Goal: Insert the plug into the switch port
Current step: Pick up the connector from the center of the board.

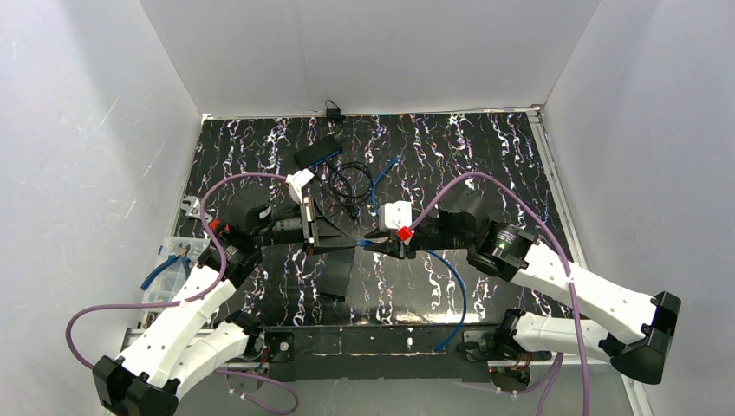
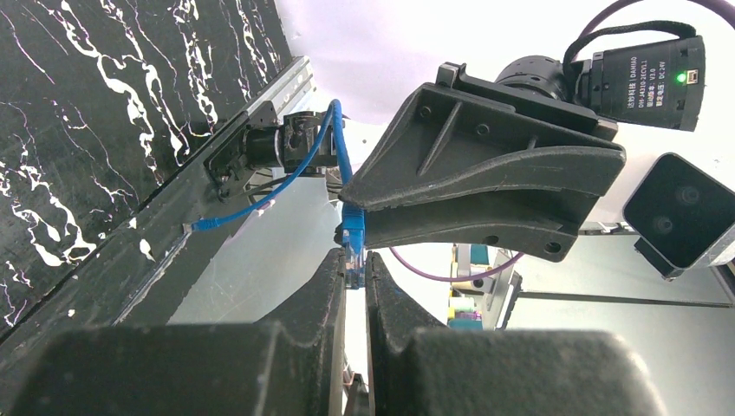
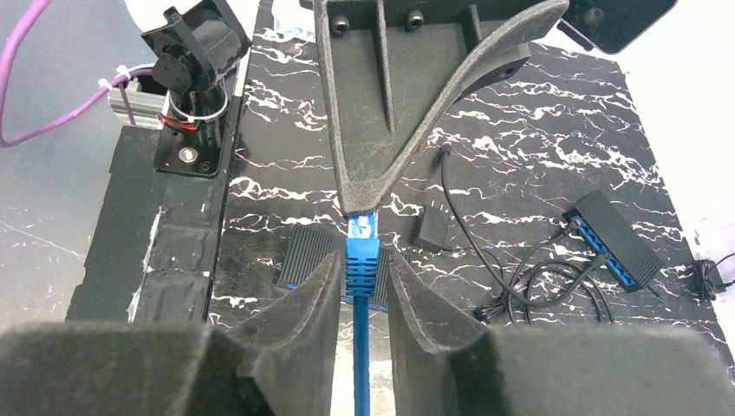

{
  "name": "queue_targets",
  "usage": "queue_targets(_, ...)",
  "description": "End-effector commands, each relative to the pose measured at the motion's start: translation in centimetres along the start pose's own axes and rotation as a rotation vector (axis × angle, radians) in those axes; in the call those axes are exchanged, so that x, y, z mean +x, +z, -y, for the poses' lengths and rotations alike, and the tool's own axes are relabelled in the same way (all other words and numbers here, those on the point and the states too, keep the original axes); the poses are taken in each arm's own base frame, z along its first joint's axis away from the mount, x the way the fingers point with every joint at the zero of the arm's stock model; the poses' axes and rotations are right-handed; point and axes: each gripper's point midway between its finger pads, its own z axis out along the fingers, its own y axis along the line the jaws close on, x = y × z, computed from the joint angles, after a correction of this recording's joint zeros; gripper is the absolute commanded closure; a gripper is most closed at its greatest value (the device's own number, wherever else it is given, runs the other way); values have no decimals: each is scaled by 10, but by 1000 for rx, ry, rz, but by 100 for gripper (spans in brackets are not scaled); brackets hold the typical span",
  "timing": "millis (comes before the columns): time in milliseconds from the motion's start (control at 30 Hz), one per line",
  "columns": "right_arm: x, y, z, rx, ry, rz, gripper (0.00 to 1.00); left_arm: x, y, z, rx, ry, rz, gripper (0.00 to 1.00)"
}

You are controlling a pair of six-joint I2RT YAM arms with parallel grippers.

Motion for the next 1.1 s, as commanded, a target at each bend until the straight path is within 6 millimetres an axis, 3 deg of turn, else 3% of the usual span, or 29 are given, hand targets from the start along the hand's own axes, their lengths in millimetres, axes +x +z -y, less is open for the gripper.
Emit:
queue_targets(0,-16,-5,3,17,-22,40,68,4,-3,9,31,28,-17,100)
queue_targets(133,-15,-4,3,13,-22,36,80,4,-2,9,32,28,-18,100)
queue_targets(233,-13,-3,2,8,-23,29,97,4,-3,10,33,29,-18,100)
queue_targets(400,-10,-2,-1,-14,-17,19,99,4,-2,5,21,20,-16,99)
queue_targets(767,15,-4,-12,-24,62,-45,99,1,0,-8,-39,25,2,66)
queue_targets(900,33,-5,-17,-11,123,-91,99,1,-3,-23,-121,43,13,56)
queue_targets(1067,61,-6,-30,-21,245,-169,99,3,-11,-55,-270,57,40,34)
